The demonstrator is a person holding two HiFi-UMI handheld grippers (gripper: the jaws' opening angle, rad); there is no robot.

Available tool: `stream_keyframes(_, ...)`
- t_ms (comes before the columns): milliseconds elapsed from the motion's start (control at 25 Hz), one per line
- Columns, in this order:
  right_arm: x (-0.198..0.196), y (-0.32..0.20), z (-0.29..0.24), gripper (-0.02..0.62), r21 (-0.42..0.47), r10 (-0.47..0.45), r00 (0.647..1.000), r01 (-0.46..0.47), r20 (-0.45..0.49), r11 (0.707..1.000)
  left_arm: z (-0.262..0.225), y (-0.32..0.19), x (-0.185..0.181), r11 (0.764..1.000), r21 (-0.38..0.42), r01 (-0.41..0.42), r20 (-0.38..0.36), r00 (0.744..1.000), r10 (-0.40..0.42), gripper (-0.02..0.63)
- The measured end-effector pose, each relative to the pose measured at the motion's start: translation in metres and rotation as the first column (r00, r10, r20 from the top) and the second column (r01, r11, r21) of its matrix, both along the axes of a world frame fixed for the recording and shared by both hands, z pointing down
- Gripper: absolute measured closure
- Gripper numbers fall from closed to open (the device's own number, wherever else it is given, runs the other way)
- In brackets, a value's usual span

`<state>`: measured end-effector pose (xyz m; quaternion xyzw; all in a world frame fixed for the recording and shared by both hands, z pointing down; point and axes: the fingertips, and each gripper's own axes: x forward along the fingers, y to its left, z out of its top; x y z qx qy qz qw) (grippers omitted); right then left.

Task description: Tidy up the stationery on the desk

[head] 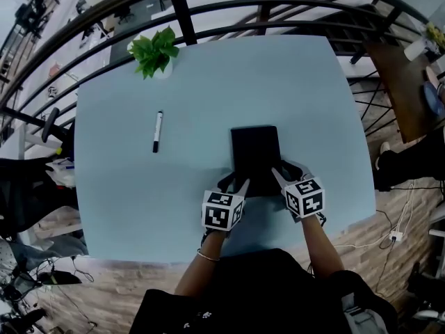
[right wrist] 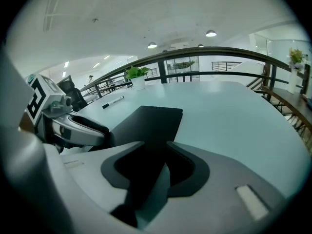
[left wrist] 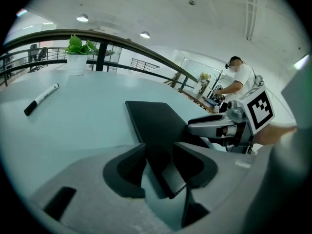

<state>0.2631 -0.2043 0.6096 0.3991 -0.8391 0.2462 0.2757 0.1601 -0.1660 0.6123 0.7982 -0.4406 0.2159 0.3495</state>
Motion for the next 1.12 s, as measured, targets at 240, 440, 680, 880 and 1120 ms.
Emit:
stream_keyframes(240, -0.017, 0.012, 0.002, 0.460, -0.003, -0.042, 0.999, 0.042, -0.006, 0.999, 0.001, 0.011, -0.018, 0.999, 0.007, 0.034, 0.015, 0.999, -0.034, 0.448)
stream_keyframes(440, -0.031, 0.020, 0.002, 0.460, -0.002, -0.069, 0.998, 0.069, -0.014, 0.998, 0.002, 0.021, -0.031, 0.998, 0.009, 0.061, 0.018, 0.998, -0.061, 0.456)
stream_keyframes(680, -0.046, 0.028, 0.001, 0.460, -0.005, -0.105, 0.994, 0.105, -0.012, 0.994, 0.001, 0.030, -0.046, 0.995, 0.012, 0.096, 0.028, 0.995, -0.097, 0.459)
stream_keyframes(880, -0.056, 0.037, 0.000, 0.462, -0.007, -0.135, 0.991, 0.135, -0.009, 0.991, 0.001, 0.038, -0.058, 0.992, 0.009, 0.128, 0.027, 0.991, -0.128, 0.468)
stream_keyframes(1120, -0.065, 0.044, 0.000, 0.462, -0.002, -0.151, 0.988, 0.151, -0.013, 0.988, 0.001, 0.045, -0.067, 0.989, 0.020, 0.147, 0.056, 0.987, -0.148, 0.477)
